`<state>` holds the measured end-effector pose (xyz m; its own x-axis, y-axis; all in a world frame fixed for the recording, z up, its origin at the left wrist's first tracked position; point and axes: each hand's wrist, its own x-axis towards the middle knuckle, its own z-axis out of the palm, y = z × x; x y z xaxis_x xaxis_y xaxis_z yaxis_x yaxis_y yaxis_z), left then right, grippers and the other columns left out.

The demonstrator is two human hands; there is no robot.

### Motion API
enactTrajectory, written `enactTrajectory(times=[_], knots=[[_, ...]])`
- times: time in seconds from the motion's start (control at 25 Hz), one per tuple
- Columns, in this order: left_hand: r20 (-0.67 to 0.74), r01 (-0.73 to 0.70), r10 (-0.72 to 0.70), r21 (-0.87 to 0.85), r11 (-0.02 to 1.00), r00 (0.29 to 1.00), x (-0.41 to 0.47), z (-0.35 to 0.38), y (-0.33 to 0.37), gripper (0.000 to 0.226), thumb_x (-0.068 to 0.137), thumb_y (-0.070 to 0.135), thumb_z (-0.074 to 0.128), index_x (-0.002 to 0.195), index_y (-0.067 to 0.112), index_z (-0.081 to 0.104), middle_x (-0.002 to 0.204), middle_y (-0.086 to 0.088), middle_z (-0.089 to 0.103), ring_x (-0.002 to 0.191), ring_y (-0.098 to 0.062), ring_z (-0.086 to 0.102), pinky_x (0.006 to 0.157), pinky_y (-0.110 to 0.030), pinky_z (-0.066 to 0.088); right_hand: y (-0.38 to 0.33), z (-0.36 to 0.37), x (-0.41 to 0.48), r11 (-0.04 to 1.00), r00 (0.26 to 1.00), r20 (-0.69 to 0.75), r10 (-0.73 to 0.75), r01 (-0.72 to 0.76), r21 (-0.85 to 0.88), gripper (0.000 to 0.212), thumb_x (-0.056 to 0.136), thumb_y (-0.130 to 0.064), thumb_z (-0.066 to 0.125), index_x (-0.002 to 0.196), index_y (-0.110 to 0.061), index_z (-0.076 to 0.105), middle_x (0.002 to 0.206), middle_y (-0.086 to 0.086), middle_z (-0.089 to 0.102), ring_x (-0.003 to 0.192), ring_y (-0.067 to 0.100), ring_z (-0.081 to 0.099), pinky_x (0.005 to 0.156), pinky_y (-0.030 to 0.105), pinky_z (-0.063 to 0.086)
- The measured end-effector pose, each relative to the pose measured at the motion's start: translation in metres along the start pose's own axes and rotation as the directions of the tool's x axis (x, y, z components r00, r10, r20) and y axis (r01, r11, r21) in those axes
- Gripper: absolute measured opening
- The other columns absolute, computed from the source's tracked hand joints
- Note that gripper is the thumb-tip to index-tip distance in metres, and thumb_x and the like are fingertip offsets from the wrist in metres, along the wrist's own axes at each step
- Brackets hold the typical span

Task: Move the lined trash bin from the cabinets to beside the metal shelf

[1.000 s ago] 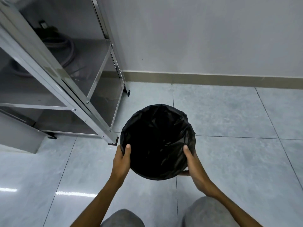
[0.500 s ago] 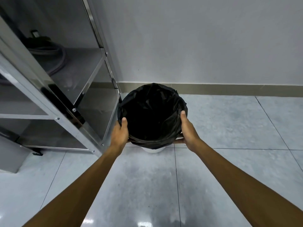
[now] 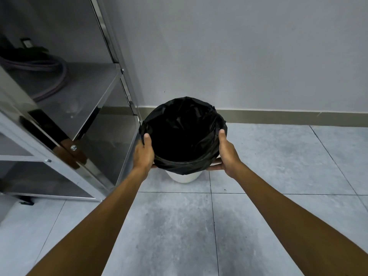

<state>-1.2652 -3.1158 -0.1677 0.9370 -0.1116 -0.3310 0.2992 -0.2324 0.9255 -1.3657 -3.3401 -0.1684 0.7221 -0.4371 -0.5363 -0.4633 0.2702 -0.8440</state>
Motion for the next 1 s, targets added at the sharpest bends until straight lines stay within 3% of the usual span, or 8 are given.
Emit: enactTrajectory(times=[0.2,0.32,0.4,0.52,0.68,0.8,0.92,1.0], knots=[[-0.036,-0.022,0.021,-0.03,0.999,0.999,0.008,0.01,0.009,0.067,0.092,0.069,0.026,0.144,0.03,0.044,0.14,-0.007,0.056,0.124,-0.034,0.057,0.095,-0.06,0.053,-0.013,0.003,0.016,1.0,1.0,-0.027,0.003,-0.003,0.003,0.077,0.093,-0.074,0.027,0.134,-0.017,0.058,0.117,0.012,0.068,0.095,0.038,0.071,0.07,0.06,0.062],[-0.046,-0.011,0.009,-0.042,0.999,0.999,0.022,0.015,0.008,0.078,0.081,0.08,0.026,0.14,0.033,0.046,0.139,-0.006,0.057,0.124,-0.034,0.058,0.097,-0.06,0.052,-0.019,0.005,0.023,1.0,0.999,-0.047,-0.001,0.001,-0.003,0.078,0.093,-0.074,0.026,0.134,-0.016,0.058,0.116,0.012,0.069,0.095,0.039,0.071,0.07,0.06,0.061],[-0.048,-0.004,0.002,-0.034,0.999,0.999,0.035,0.015,0.003,0.086,0.073,0.086,0.026,0.14,0.035,0.045,0.139,-0.005,0.057,0.124,-0.034,0.057,0.096,-0.06,0.052,-0.023,0.006,0.027,1.0,0.999,-0.05,-0.008,0.007,-0.004,0.078,0.093,-0.074,0.026,0.135,-0.016,0.058,0.112,0.011,0.07,0.095,0.039,0.071,0.072,0.06,0.061],[-0.041,0.001,-0.003,-0.044,0.999,0.999,0.034,0.016,0.012,0.08,0.08,0.08,0.027,0.143,0.033,0.043,0.14,-0.006,0.055,0.123,-0.036,0.058,0.091,-0.06,0.055,-0.029,0.007,0.03,1.0,0.999,-0.043,-0.03,0.029,-0.01,0.076,0.094,-0.073,0.025,0.133,-0.016,0.057,0.1,0.006,0.068,0.096,0.039,0.07,0.075,0.06,0.061],[0.017,0.052,-0.052,-0.04,0.998,0.999,0.029,0.016,0.027,0.07,0.094,0.068,0.028,0.149,0.026,0.035,0.145,-0.009,0.051,0.124,-0.037,0.056,0.087,-0.054,0.057,-0.032,0.006,0.03,1.0,1.0,0.003,-0.017,0.017,0.019,0.085,0.087,-0.082,0.028,0.135,-0.018,0.058,0.124,0.014,0.066,0.105,0.039,0.068,0.077,0.06,0.06],[0.094,0.073,-0.082,0.095,0.993,0.992,0.018,0.003,0.041,0.086,0.086,0.077,0.033,0.152,0.022,0.031,0.151,-0.006,0.045,0.13,-0.034,0.05,0.093,-0.049,0.051,-0.041,-0.001,0.016,0.999,1.0,0.006,-0.006,0.006,-0.049,0.103,0.072,-0.094,0.028,0.15,-0.027,0.042,0.151,0.007,0.047,0.132,0.041,0.049,0.094,0.062,0.052],[0.087,-0.005,-0.015,0.232,0.973,0.996,-0.015,-0.018,0.076,0.099,0.08,0.084,0.035,0.151,0.015,0.037,0.149,-0.005,0.046,0.134,-0.034,0.047,0.101,-0.048,0.046,-0.056,-0.017,-0.011,0.989,0.992,-0.072,-0.099,0.09,-0.12,0.121,0.058,-0.103,0.026,0.158,-0.035,0.02,0.165,-0.001,0.025,0.148,0.033,0.03,0.112,0.062,0.034],[0.13,-0.091,0.052,0.321,0.943,0.99,-0.051,-0.028,0.107,0.086,0.089,0.072,0.04,0.147,0.009,0.043,0.149,-0.01,0.047,0.138,-0.033,0.045,0.109,-0.04,0.038,-0.068,-0.024,-0.041,0.957,0.988,-0.066,-0.139,0.117,-0.264,0.117,0.065,-0.099,0.024,0.159,-0.031,0.019,0.166,0.003,0.024,0.15,0.032,0.027,0.117,0.057,0.028]])
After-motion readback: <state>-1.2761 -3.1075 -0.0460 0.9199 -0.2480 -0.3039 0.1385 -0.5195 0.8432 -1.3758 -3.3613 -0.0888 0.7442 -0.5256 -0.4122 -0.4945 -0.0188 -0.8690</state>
